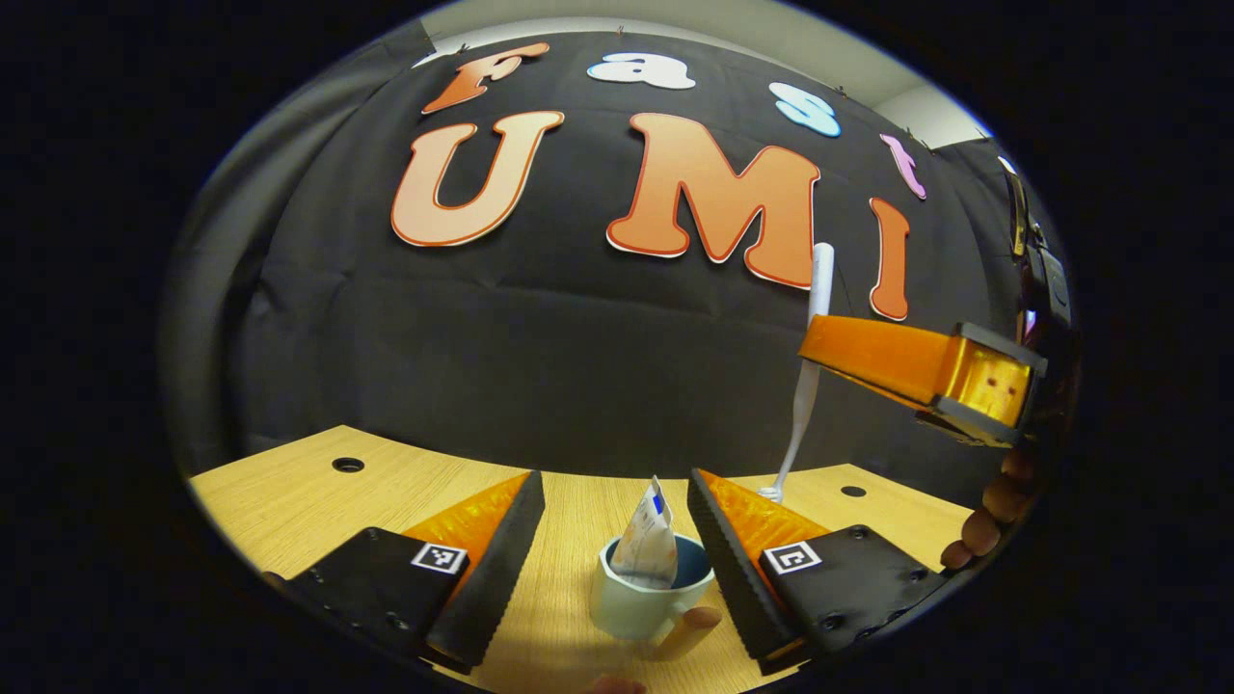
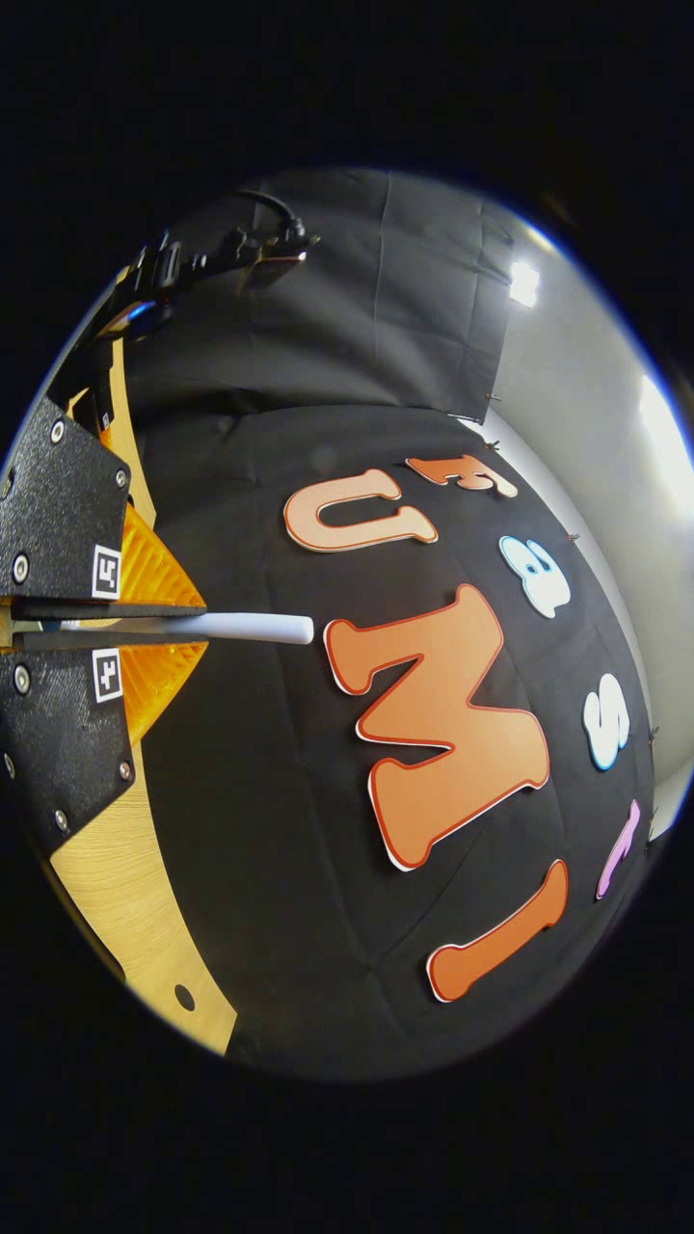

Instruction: Put the toothbrush and toothpaste on the desktop into the cup, then pick up the cup and place it on the coaster on the desktop.

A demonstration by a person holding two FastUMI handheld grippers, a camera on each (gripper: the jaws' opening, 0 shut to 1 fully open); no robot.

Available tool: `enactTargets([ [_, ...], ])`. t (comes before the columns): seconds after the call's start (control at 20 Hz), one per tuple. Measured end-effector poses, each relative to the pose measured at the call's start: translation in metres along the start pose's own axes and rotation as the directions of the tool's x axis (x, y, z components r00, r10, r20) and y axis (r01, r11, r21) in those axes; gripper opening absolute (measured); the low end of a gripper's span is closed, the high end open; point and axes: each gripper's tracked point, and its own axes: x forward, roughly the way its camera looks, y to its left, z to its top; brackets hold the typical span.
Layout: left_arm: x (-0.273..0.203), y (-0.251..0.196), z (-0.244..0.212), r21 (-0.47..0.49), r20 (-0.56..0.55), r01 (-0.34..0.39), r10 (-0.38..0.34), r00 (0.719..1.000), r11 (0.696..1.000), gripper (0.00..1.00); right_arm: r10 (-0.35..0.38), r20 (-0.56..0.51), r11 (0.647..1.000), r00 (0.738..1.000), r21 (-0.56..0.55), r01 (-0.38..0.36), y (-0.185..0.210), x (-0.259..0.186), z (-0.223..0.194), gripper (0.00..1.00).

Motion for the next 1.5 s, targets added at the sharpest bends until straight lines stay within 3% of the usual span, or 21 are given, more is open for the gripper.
enactTargets([
  [0.1,-0.006,0.004,0.005,0.005,0.001,-0.006,0.006,1.000,1.000,1.00,0.012,-0.003,1.000,1.000,0.014,-0.012,0.002,0.006,-0.004,0.04],
  [0.7,-0.020,0.018,0.014,0.032,-0.013,-0.046,0.047,0.999,0.998,1.00,0.070,-0.104,0.996,0.992,0.057,-0.064,0.005,0.026,-0.065,0.05],
  [1.05,-0.022,0.018,0.008,0.035,-0.041,-0.054,0.056,0.998,0.998,1.00,0.032,-0.203,0.999,0.979,0.044,-0.023,-0.009,0.019,-0.109,0.07],
  [1.5,-0.036,-0.003,0.012,0.059,-0.070,-0.011,0.015,0.997,0.998,0.99,0.065,-0.220,0.998,0.973,0.038,-0.058,-0.005,0.006,-0.098,0.15],
])
